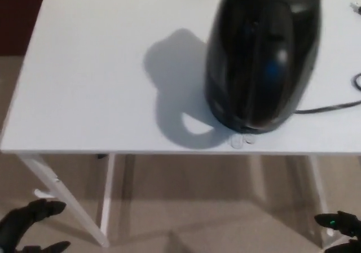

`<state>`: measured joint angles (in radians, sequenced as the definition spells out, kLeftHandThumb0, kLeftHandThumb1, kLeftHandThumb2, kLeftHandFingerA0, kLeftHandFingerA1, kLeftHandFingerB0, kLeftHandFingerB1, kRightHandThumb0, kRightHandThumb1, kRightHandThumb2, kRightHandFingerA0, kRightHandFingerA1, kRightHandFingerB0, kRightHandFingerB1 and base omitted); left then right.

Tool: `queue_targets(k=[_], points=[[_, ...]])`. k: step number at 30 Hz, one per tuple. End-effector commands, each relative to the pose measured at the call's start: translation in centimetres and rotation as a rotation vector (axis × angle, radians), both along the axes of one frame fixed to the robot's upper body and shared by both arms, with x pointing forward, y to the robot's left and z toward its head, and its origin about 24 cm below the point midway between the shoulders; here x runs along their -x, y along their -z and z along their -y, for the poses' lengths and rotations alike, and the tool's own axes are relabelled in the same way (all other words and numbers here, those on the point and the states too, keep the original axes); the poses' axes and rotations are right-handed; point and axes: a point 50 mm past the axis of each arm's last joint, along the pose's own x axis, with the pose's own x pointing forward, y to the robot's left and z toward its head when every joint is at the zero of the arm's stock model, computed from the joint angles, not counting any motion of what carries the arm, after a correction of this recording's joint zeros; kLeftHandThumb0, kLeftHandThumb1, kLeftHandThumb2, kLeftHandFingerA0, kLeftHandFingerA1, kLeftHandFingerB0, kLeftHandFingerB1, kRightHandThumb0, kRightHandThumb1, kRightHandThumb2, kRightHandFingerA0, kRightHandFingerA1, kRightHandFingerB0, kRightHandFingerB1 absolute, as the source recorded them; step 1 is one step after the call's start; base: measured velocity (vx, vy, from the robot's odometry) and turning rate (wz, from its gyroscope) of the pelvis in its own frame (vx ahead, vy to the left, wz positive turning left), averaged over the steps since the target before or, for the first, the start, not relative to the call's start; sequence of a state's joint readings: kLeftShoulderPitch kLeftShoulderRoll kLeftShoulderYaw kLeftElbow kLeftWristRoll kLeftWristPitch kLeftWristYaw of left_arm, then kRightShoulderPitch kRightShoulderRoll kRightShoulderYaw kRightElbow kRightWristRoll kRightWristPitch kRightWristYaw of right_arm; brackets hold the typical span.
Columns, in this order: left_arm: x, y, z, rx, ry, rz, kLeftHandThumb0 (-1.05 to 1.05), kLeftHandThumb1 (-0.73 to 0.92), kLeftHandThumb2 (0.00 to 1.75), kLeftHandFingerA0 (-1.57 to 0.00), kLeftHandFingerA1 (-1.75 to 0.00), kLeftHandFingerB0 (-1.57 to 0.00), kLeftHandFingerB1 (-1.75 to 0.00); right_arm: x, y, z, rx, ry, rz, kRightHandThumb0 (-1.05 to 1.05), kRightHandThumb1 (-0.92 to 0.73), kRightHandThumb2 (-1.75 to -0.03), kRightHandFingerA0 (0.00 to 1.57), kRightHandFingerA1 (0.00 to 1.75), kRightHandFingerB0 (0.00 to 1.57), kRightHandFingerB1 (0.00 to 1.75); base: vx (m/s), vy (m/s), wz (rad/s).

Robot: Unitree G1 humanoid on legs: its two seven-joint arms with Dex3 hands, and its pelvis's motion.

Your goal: The robot walk towards a table in front and click the button on the base of the boilling pot using its left middle finger

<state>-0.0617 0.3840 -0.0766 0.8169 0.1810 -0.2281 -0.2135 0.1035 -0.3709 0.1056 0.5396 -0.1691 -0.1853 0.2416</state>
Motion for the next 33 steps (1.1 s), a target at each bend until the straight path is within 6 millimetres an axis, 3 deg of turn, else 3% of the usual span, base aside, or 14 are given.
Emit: queue_targets(k=[1, 33], points=[[0.53, 0.13, -0.47, -0.015, 0.000, -0.011, -0.44, 0.56, 0.57, -0.46, -0.40, -0.32, -0.32, 0.21, 0.01, 0.48, 0.019, -0.005, -0.019, -0.43, -0.60, -0.58, 0.57, 0.42, 0.31, 0.33, 0.14, 0.123, 0.11], [0.55, 0.07, -0.23, -0.028, 0.028, 0.005, -0.45, 0.56, 0.57, -0.45, -0.39, -0.32, -0.32, 0.23, 0.15, 0.45, 0.018, -0.020, -0.032, -0.42, -0.59, -0.57, 0.59, 0.44, 0.32, 0.34, 0.01, -0.004, 0.01]])
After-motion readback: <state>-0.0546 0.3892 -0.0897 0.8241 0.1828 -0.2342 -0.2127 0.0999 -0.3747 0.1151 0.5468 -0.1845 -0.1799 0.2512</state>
